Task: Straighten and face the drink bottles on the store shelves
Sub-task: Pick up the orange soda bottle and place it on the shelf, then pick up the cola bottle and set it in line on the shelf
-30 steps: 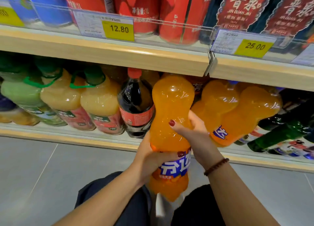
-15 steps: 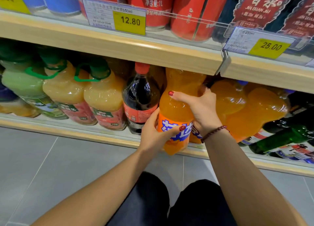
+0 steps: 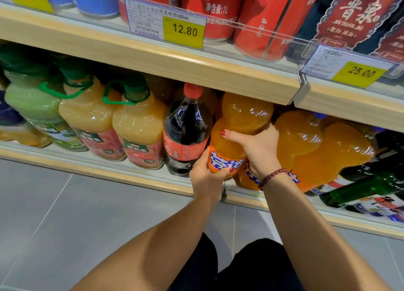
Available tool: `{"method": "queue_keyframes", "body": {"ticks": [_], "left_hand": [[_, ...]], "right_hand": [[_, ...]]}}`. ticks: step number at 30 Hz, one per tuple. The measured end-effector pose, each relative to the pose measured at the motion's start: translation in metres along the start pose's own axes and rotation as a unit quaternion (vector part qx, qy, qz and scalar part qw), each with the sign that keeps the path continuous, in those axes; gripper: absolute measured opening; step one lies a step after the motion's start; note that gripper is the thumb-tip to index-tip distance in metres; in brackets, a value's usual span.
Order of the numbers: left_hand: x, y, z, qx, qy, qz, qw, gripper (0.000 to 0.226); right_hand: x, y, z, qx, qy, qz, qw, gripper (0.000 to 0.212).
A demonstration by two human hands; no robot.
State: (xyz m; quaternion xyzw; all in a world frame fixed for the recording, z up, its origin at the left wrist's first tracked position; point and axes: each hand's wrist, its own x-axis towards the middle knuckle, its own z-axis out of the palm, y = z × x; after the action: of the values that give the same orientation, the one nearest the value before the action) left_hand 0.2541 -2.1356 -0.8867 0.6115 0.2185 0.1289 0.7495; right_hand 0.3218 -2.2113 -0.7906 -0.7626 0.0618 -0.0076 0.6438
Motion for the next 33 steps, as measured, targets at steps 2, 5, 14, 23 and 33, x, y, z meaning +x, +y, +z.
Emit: {"method": "queue_keyframes", "body": {"ticks": [2,5,14,23,33], "left_hand": [[0.0,-0.002,-0.005,0.011,-0.014,-0.021,1.0,0.053],[0.001,-0.009,-0.009,0.035,-0.028,-0.046,0.998,0.05],[0.012,-0.015,-0.021,0.12,-0.062,-0.021,0.991,0.052],[0.011,-0.008,-0.026,0.192,-0.062,0.02,0.979,0.054],[0.004,0.03,-0.051,0.114,-0.066,-0.009,0.991,0.031]], "right_hand": [[-0.003,0.01,0.001,0.001,-0.001,0.003,1.0,0.067],[-0.007,0.024,0.003,0.002,0.005,0.018,1.0,0.066],[-0.017,0.039,0.0,-0.003,0.001,0.008,1.0,0.078],[-0.026,0.04,0.001,-0.003,-0.024,-0.021,1.0,0.09],[-0.054,0.03,-0.01,0.037,0.021,-0.047,0.998,0.059]]}}
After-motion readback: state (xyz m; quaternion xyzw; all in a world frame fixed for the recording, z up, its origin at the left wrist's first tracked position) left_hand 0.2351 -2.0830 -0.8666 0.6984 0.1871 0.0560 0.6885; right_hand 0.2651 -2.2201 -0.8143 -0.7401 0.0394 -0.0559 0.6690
